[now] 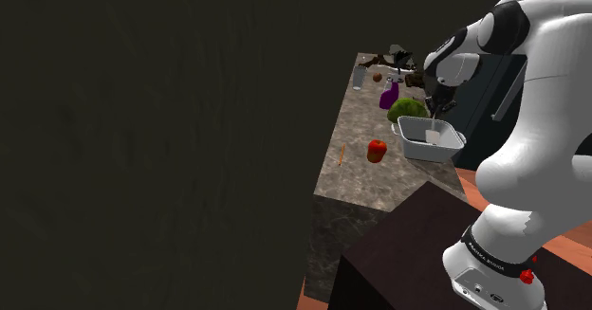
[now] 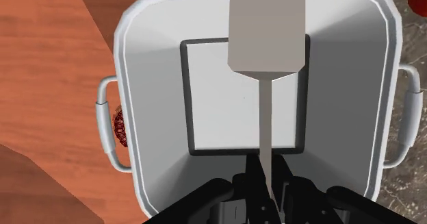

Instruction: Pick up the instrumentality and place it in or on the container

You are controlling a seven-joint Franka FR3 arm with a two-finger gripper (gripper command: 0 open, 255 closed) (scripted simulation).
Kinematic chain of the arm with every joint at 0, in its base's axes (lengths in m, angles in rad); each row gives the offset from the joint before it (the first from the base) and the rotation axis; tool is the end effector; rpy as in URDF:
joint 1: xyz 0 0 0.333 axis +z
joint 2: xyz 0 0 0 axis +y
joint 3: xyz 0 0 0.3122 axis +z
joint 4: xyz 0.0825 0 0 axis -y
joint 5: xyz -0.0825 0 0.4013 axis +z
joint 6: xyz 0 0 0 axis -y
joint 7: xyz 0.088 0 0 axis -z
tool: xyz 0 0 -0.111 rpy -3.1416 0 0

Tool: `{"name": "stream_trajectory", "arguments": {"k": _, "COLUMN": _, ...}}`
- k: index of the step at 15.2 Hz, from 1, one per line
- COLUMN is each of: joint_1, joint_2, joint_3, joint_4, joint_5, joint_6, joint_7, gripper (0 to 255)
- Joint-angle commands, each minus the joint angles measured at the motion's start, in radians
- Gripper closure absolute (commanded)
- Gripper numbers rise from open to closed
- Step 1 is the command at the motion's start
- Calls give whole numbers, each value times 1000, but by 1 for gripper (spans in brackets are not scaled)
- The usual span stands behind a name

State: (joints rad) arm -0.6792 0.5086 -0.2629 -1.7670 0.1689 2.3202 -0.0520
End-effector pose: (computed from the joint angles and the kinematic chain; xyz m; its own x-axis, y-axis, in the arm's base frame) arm 0.4123 -0.5373 0.2716 0.5678 -0.8205 0.0660 -0.8223 -0.5691 -0.0004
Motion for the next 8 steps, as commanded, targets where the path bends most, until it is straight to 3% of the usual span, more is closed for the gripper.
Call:
{"name": "stream_trajectory", "arguments": {"k": 1, "joint_1": -3, "joint_2": 15, "joint_3": 3, "joint_4": -4, "joint_5": 6, "joint_6": 19, "joint_7": -5, "gripper": 255}}
{"name": "stream_trajectory", "arguments": {"k": 8, "joint_1": -13, "joint_2": 74, "joint_3": 17, "joint_4": -13, "joint_5": 25, "joint_6": 86, "joint_7": -18, "gripper": 255}}
